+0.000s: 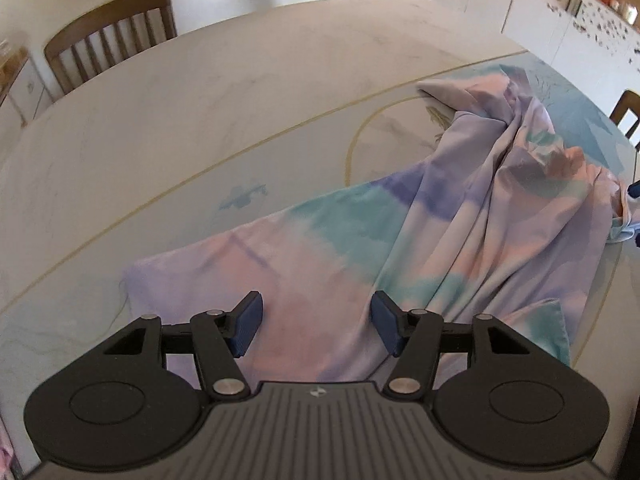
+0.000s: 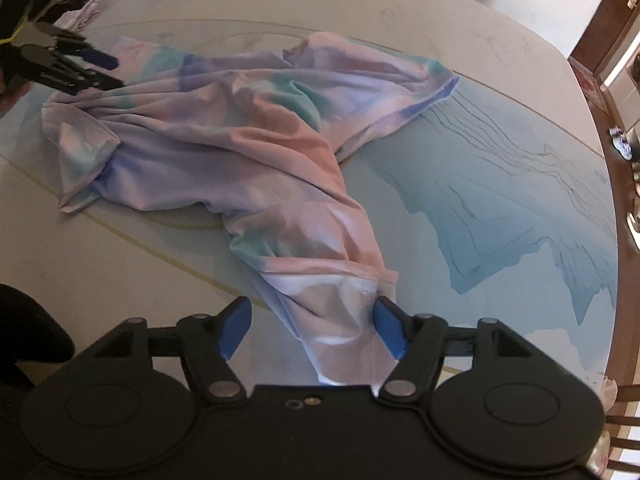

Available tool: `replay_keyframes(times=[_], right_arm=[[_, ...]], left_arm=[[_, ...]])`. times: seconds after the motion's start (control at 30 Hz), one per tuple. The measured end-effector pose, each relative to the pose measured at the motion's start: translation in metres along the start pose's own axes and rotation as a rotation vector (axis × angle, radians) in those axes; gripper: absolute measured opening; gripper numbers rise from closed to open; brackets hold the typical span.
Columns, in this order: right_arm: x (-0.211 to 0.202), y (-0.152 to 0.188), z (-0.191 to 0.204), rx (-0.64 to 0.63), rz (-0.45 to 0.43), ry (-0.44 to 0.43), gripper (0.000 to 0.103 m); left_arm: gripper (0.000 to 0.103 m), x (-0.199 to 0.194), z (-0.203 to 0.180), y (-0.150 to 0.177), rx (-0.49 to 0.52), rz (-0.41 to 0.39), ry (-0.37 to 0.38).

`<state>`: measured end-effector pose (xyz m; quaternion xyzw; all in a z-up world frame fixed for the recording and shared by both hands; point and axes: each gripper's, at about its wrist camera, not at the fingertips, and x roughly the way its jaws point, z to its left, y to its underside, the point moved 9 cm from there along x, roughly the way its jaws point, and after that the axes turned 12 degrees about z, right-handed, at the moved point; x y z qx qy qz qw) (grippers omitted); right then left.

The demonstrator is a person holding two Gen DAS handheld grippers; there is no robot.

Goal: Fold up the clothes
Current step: 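Pull the garment hem with the right tool to spread it flat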

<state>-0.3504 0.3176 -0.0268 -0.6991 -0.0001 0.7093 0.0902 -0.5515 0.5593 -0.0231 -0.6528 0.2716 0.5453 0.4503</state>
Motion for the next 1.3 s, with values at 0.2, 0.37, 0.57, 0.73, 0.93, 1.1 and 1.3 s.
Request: replay_keyframes(times=[0.2, 0.37, 0.57, 0.73, 0.93, 1.1, 1.3], right_arm=[[0.009, -0.005, -0.007, 0.026, 0.019, 0.065, 0.103], [0.007, -0.027, -0.028, 0.031, -0.015, 0.165, 0.103], [0.003, -0.085, -0.06, 0.034, -0.085, 0.228, 0.103], [0.0, -0.103, -0.081, 0.049, -0.112, 0.222, 0.103], [-0.009, -0.052, -0.113, 0.08, -0.072, 0.189, 0.103], [-0.017, -0.01, -0.139, 0.105, -0.039, 0.162, 0.103], [-0.026, 0.027, -0.157, 0.145, -0.021, 0.129, 0.103]], left_arm=[[0.06, -0.006, -0.002, 0.018, -0.014, 0.023, -0.005], [0.06, -0.017, -0.023, 0.051, -0.044, 0.039, 0.019], [0.06, -0.028, -0.074, 0.088, -0.051, 0.077, 0.026], [0.06, -0.034, -0.123, 0.103, -0.094, 0.092, 0.087], [0.06, -0.032, -0.133, 0.1, -0.149, 0.088, 0.049], [0.06, -0.026, -0.128, 0.095, -0.175, 0.105, 0.074], [0.061, -0.022, -0.135, 0.093, -0.125, 0.152, 0.059]])
